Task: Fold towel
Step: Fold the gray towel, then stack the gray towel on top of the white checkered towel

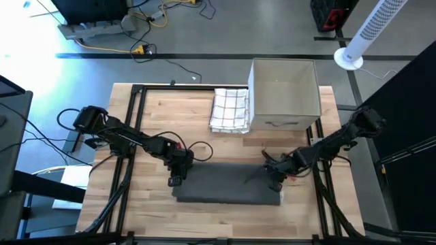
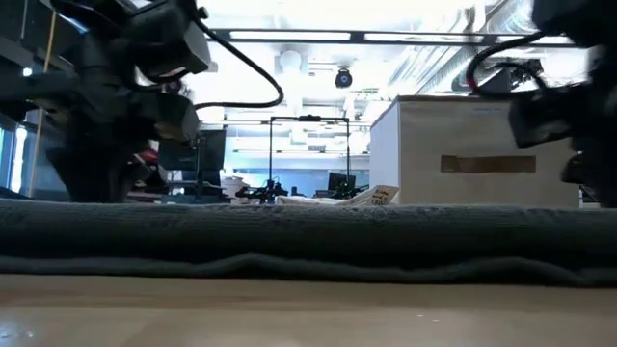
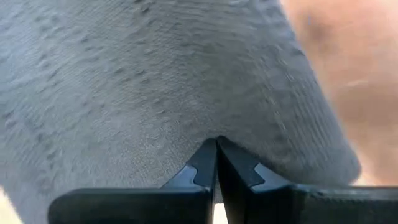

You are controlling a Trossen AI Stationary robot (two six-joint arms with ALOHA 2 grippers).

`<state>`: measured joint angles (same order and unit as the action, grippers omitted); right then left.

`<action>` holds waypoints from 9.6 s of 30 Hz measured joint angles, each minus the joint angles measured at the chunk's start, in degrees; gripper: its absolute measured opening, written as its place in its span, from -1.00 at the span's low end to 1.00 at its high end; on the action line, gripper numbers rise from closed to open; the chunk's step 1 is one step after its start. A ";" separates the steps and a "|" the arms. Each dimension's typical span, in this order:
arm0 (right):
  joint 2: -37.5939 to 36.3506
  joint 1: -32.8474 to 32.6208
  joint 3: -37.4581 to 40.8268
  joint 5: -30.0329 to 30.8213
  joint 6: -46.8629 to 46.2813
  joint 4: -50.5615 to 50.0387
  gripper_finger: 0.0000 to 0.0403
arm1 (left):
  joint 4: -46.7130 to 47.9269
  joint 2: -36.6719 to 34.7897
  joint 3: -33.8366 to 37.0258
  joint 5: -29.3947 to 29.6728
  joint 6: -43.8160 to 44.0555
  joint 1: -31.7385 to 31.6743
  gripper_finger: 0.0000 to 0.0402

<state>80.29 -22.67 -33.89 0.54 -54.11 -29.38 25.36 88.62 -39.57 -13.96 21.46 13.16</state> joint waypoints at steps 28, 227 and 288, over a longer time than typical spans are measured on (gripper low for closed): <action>-8.98 1.75 -11.14 -0.50 -17.16 -4.15 -1.00 | 22.73 -21.78 -11.47 7.60 -4.47 -2.33 -1.00; 20.18 14.82 -26.21 0.69 6.44 -9.42 -1.00 | -50.22 0.22 17.36 -4.49 8.34 3.95 -1.00; -30.43 -7.35 -34.51 44.71 15.59 -15.85 -1.00 | -6.05 5.81 -36.03 -11.04 -30.40 -30.03 -0.29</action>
<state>49.85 -30.02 -68.40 45.24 -38.52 -45.23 19.31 94.43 -75.60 -25.00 -8.95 -16.87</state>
